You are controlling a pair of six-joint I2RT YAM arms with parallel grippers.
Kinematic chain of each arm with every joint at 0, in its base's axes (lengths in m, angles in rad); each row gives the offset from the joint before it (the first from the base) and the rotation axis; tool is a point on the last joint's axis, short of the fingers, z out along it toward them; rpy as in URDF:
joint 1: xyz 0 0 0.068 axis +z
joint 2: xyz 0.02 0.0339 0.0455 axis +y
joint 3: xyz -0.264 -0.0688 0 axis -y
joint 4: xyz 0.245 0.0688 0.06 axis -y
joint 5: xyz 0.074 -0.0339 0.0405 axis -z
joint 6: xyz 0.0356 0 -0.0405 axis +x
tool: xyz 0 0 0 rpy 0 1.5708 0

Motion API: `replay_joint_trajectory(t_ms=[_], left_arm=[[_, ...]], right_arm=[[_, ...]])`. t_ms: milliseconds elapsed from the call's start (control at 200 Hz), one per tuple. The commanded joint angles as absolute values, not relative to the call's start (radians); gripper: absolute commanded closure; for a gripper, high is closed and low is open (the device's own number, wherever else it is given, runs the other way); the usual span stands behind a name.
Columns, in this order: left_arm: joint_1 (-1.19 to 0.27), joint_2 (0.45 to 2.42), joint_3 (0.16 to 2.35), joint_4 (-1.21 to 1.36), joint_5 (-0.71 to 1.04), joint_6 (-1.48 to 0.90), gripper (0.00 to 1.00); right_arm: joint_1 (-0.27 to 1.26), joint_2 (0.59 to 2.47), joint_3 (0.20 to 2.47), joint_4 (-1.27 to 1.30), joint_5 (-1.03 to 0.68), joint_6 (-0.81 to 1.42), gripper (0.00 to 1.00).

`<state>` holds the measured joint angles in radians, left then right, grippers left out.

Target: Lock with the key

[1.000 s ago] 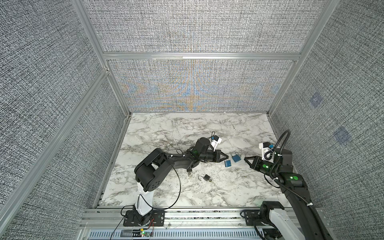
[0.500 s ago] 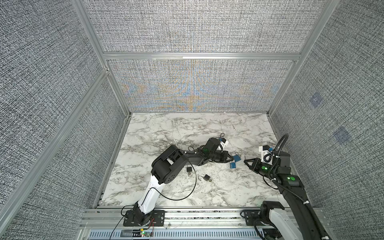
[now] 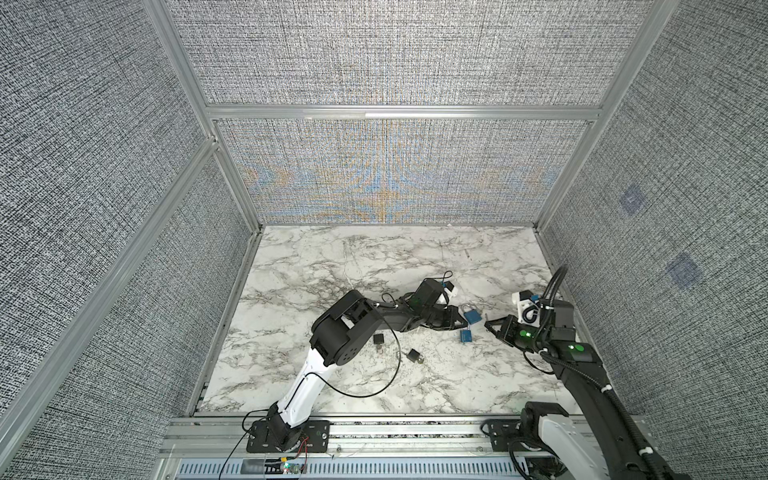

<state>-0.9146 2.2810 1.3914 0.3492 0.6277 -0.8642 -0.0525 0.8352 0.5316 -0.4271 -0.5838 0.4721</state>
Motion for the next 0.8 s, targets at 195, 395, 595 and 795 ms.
replay_joint_trajectory(t_ms=[195, 395, 595, 795], left_arm=[[-0.919, 2.271, 1.361, 0.316, 0.632, -0.88, 1.0], [-0.924, 2.239, 1.311, 0.327, 0.632, -0.885, 0.97], [-0.926, 2.234, 1.307, 0.316, 0.623, -0.877, 0.78], [-0.923, 2.216, 1.298, 0.287, 0.574, -0.863, 0.72]], right_arm=[[-0.052, 0.869, 0.55, -0.397, -0.601, 0.459, 1.0], [-0.051, 0.903, 0.563, -0.378, -0.61, 0.461, 1.0], [-0.052, 0.922, 0.574, -0.368, -0.619, 0.465, 1.0], [-0.051, 0.932, 0.574, -0.372, -0.61, 0.462, 1.0]])
